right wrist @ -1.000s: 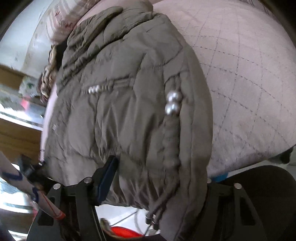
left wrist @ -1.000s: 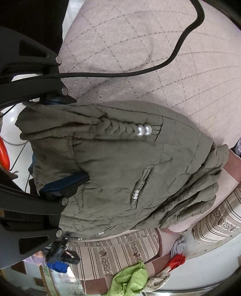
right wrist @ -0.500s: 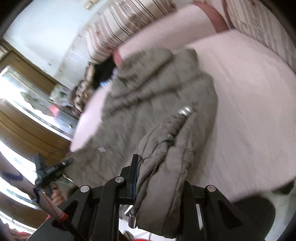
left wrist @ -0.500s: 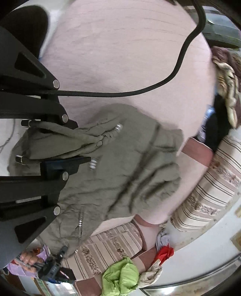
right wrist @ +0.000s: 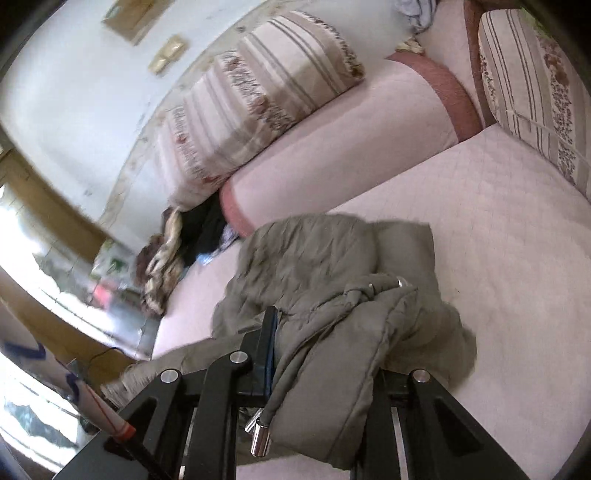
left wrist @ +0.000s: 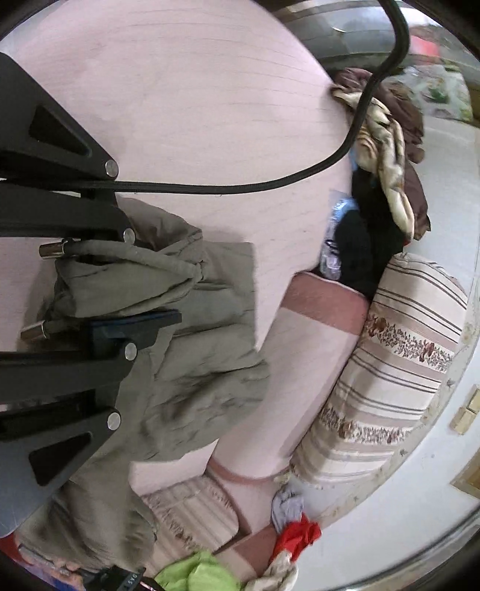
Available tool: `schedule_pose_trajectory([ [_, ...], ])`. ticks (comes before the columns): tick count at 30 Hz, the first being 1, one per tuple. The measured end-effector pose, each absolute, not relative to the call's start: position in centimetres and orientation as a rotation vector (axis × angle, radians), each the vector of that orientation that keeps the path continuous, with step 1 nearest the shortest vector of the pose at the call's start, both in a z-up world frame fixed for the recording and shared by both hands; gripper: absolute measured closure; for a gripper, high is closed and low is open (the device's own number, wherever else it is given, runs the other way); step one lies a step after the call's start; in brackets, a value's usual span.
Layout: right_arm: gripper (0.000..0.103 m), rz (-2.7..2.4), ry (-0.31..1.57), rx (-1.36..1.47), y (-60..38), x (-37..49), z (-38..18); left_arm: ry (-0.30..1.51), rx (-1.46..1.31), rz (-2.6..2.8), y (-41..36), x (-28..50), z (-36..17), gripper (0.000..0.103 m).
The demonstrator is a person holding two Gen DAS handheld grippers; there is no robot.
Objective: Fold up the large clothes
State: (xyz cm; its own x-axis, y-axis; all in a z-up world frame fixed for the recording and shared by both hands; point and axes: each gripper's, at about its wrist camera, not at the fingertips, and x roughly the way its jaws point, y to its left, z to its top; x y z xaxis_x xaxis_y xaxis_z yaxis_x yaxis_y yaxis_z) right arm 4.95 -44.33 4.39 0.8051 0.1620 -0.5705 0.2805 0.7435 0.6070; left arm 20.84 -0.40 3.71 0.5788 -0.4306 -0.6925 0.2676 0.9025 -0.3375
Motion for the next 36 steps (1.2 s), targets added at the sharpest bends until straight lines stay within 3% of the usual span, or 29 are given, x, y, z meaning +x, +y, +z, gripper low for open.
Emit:
schedule_pose_trajectory([
  [11, 0.083, -0.268, 0.79, 0.776, -51.7, 16.7, -2.7, 0.958, -0.052, -0.259, -10.1, 35.1, 0.0, 0.085],
  [19, 0.077, -0.307, 0.811, 0.804, -52.6, 18.8, -4.5, 1.013, -0.021, -0.219, -12.0, 37.1, -3.0, 0.082],
  [22, 0.055, -0.27, 0.752, 0.829, -52.4, 17.8, -3.2, 1.019, -0.096, -0.281, -10.5, 36.5, -1.7, 0.075],
  [24, 0.019, -0.293, 0.659, 0.815, -52.3, 16.4, -1.4, 1.019, -0.18, -0.347, -9.0, 35.9, -0.5, 0.068],
  [25, 0.013, -0.322, 0.614, 0.796, -52.4, 15.6, -0.5, 1.023, -0.241, -0.388, -8.0, 35.5, 0.1, 0.066],
  [30, 0.011, -0.338, 0.563, 0.664, -50.3, 13.6, 4.1, 0.982, -0.357, -0.471, -5.6, 33.1, 3.2, 0.051],
  [36, 0.011, -0.224, 0.632, 0.428, -41.7, 13.3, 5.5, 0.882, -0.312, -0.473, -4.1, 29.9, 7.0, 0.046],
])
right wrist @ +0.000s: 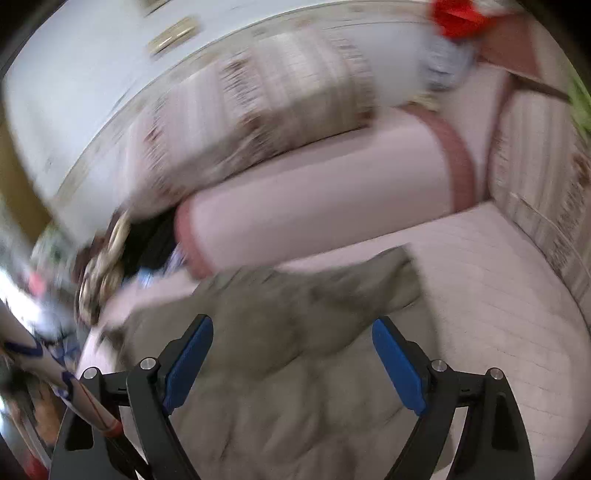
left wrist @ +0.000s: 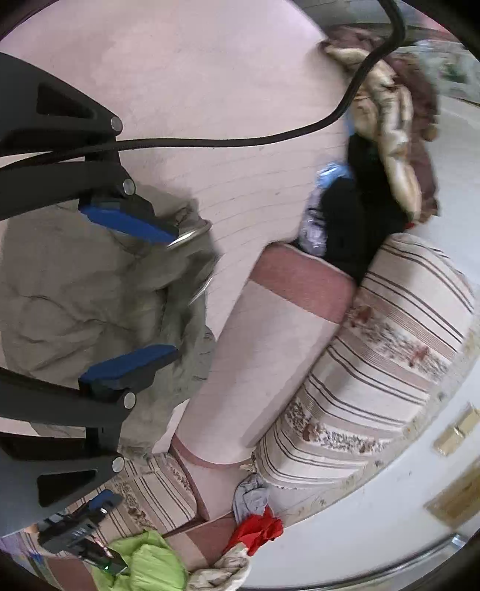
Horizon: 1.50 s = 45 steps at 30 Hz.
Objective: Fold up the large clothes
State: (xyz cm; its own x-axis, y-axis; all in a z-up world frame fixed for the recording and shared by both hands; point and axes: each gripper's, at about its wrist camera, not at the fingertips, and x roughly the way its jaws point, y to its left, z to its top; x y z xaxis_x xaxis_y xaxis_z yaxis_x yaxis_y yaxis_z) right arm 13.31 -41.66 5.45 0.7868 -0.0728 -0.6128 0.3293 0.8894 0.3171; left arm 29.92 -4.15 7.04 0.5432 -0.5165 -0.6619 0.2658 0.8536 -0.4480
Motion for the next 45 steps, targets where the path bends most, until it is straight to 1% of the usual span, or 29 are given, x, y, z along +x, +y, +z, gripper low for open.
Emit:
schedule_pose_trajectory([
  [1, 0.012, -0.196, 0.655, 0.39, -39.7, 13.4, 5.1, 0.869, -0.286, -0.456, -3.9, 29.1, 7.5, 0.046],
  [4, 0.018, -0.132, 0.697, 0.29, -34.6, 14.2, 3.4, 0.822, -0.2, -0.399, -2.8, 26.2, 8.0, 0.043],
  [5, 0.022, -0.118, 0.712, 0.257, -33.1, 14.6, 2.6, 0.803, -0.172, -0.375, -2.3, 25.1, 7.8, 0.042],
  [6, 0.023, -0.098, 0.734, 0.225, -31.3, 15.3, 1.6, 0.788, -0.145, -0.351, -1.9, 24.1, 7.4, 0.039],
  [7, 0.024, -0.085, 0.751, 0.215, -30.4, 15.9, 0.8, 0.778, -0.126, -0.333, -1.3, 23.4, 7.0, 0.038],
  [9, 0.031, -0.09, 0.792, 0.198, -29.0, 17.8, -1.1, 0.762, -0.087, -0.275, -0.3, 21.6, 5.3, 0.038],
  [14, 0.031, -0.217, 0.84, 0.157, -29.1, 23.9, -4.5, 0.795, -0.059, -0.2, 1.5, 20.3, -0.1, 0.038],
  [16, 0.031, -0.26, 0.877, 0.161, -30.1, 26.5, -5.8, 0.808, -0.044, -0.191, 1.7, 20.5, -1.6, 0.038],
  [19, 0.025, -0.327, 0.895, 0.115, -31.1, 29.6, -7.6, 0.825, -0.022, -0.179, 1.8, 21.6, -3.1, 0.038],
  [23, 0.017, -0.382, 0.89, 0.067, -32.3, 33.2, -8.9, 0.849, -0.048, -0.194, 2.6, 22.7, -4.1, 0.038],
  [30, 0.009, -0.39, 0.899, 0.102, -34.8, 37.5, -10.5, 0.898, -0.042, -0.212, 2.4, 23.9, -5.4, 0.038],
  [35, 0.009, -0.388, 0.905, 0.093, -34.7, 37.0, -10.1, 0.89, 0.007, -0.182, 1.5, 23.8, -5.8, 0.038],
  [37, 0.011, -0.385, 0.913, 0.09, -34.4, 36.7, -8.8, 0.882, 0.021, -0.171, 1.5, 23.5, -5.8, 0.038],
  [41, 0.011, -0.341, 0.823, 0.141, -33.5, 34.2, -5.6, 0.864, 0.012, -0.163, 1.8, 23.0, -5.4, 0.038],
  [45, 0.011, -0.307, 0.827, 0.169, -32.6, 34.6, -4.9, 0.875, 0.009, -0.164, 1.8, 23.2, -5.8, 0.038],
])
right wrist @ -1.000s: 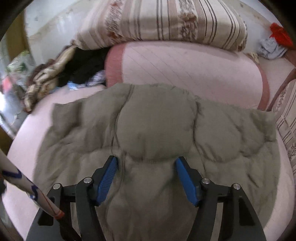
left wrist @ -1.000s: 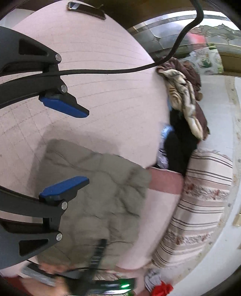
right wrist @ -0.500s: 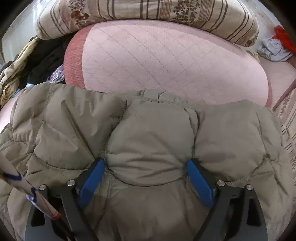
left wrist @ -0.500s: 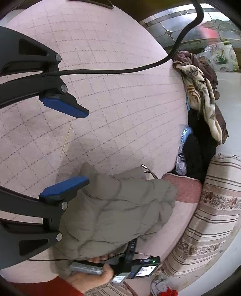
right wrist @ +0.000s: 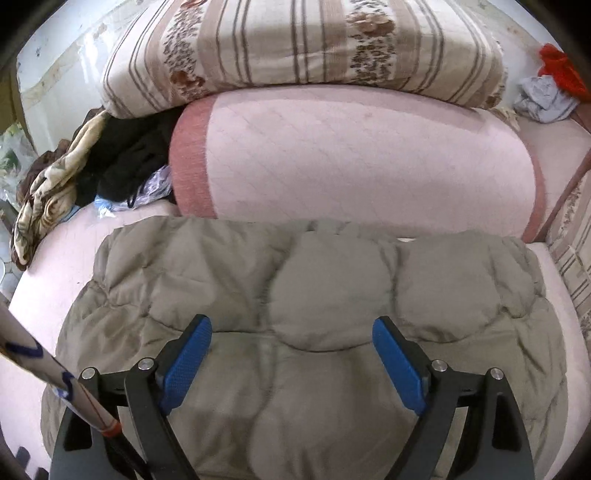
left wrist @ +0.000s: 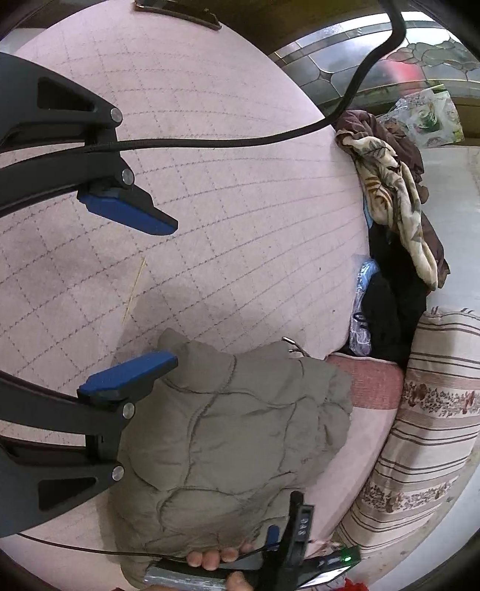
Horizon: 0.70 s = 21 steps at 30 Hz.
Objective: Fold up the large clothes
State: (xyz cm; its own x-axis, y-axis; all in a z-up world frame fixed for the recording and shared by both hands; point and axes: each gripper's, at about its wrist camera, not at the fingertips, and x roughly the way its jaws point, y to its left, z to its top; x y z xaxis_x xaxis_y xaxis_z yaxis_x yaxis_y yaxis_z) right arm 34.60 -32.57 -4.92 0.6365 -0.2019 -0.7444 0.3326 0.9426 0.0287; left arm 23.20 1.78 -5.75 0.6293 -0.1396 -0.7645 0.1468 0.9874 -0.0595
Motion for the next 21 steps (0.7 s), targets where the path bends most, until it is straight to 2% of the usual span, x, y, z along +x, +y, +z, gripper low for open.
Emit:
schedule_pose_trajectory([
  [4, 0.009, -0.314, 0.95, 0.161, -31.5, 37.6, -8.3, 0.879, 0.035, -0.162, 1.2, 23.4, -6.3, 0.038],
  [6, 0.009, -0.331, 0.941, 0.135, -31.1, 37.5, -8.4, 0.886, 0.046, -0.157, 0.8, 23.6, -6.7, 0.038],
  [13, 0.011, -0.347, 0.808, 0.225, -32.6, 28.8, -4.4, 0.902, 0.049, -0.164, 0.5, 23.1, -7.0, 0.038],
  [18, 0.011, -0.434, 0.864, 0.25, -36.2, 25.3, -7.6, 0.91, 0.051, -0.174, 0.1, 22.8, -7.2, 0.038],
  [21, 0.006, -0.432, 0.88, 0.188, -36.2, 25.5, -9.0, 0.913, 0.07, -0.166, -0.2, 22.7, -7.5, 0.038],
])
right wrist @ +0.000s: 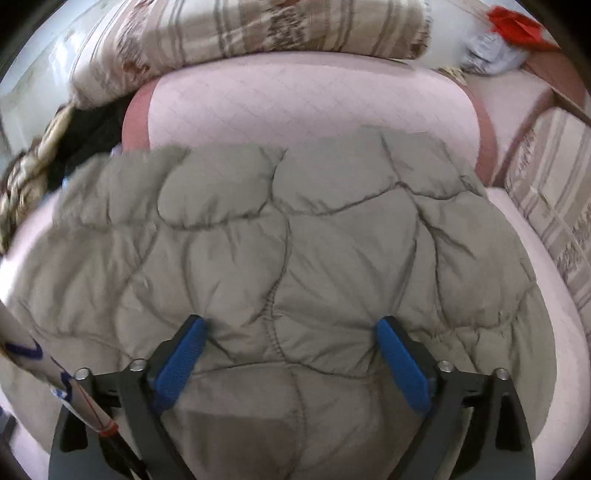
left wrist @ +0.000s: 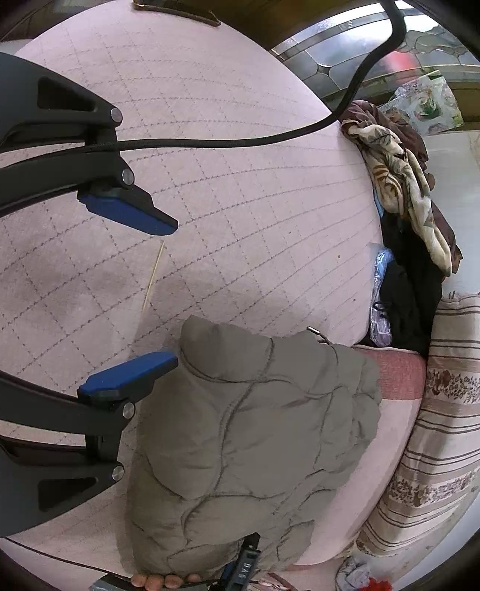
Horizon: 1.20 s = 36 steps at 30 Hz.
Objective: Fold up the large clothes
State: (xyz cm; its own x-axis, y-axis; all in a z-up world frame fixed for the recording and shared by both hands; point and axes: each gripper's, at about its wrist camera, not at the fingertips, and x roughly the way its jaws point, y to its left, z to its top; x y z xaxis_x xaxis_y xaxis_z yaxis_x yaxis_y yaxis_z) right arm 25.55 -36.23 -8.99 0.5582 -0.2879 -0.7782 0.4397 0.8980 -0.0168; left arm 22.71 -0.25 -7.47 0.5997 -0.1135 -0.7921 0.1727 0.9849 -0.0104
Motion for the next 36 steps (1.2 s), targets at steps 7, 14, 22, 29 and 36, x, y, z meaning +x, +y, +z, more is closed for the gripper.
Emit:
schedule_pose_trajectory([
  [7, 0.008, -0.369, 0.86, 0.234, -34.5, 19.4, -5.2, 0.878, 0.104, -0.157, -0.6, 22.2, -7.1, 0.038],
  [14, 0.008, -0.459, 0.829, 0.203, -36.1, 8.9, -5.1, 0.856, 0.139, -0.14, -1.1, 20.9, -6.6, 0.038],
  [22, 0.008, -0.551, 0.807, 0.368, -41.7, 5.8, -8.2, 0.846, 0.13, -0.069, -0.9, 21.9, -5.8, 0.038],
  [29, 0.007, -0.53, 0.827, 0.481, -43.6, 7.0, -12.1, 0.916, 0.133, -0.007, -1.5, 25.6, -8.6, 0.038],
  [36, 0.005, -0.527, 0.853, 0.473, -44.1, 8.1, -11.9, 0.939, 0.183, 0.043, -2.6, 26.7, -10.2, 0.038],
])
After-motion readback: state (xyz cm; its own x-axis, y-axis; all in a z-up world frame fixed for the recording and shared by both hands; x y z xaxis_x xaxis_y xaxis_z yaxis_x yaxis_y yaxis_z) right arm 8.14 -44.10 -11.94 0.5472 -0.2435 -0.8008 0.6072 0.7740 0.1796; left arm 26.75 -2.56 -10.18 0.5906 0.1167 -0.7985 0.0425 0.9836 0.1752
